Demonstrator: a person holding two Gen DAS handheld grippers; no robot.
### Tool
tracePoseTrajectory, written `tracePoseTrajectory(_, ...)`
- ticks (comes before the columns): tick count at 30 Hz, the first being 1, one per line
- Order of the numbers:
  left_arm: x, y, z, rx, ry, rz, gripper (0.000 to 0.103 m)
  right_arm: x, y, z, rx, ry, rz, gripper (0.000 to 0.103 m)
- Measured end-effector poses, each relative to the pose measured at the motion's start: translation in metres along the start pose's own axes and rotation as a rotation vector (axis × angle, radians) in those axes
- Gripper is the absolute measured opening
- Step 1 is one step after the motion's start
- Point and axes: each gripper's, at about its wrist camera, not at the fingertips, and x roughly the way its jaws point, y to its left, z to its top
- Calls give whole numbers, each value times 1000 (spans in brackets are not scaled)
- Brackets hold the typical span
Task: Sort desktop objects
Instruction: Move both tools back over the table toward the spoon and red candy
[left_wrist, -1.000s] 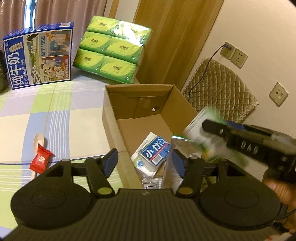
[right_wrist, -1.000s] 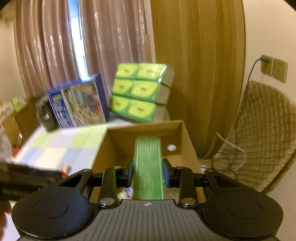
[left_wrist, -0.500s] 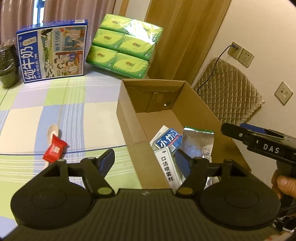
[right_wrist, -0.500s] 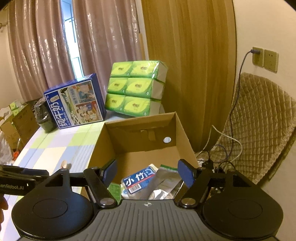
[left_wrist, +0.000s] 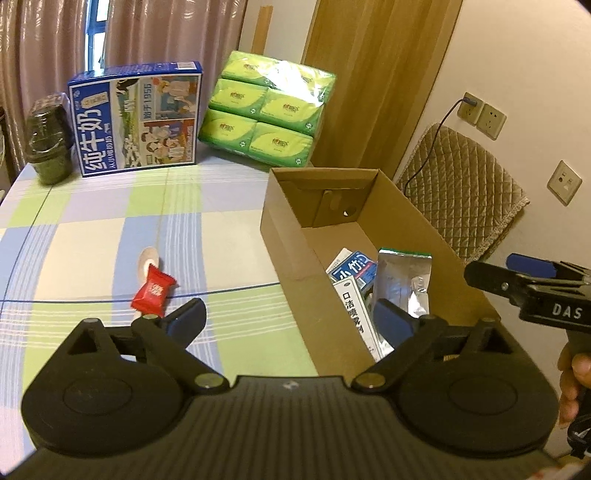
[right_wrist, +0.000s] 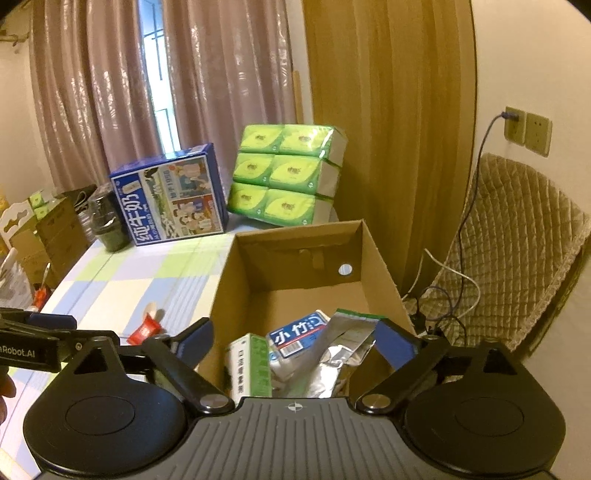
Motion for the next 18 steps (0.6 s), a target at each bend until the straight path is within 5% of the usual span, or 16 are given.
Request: tracePoseTrajectory(18, -80, 28, -20, 40, -105, 108, 102, -41, 56, -8, -59, -14, 39, 101)
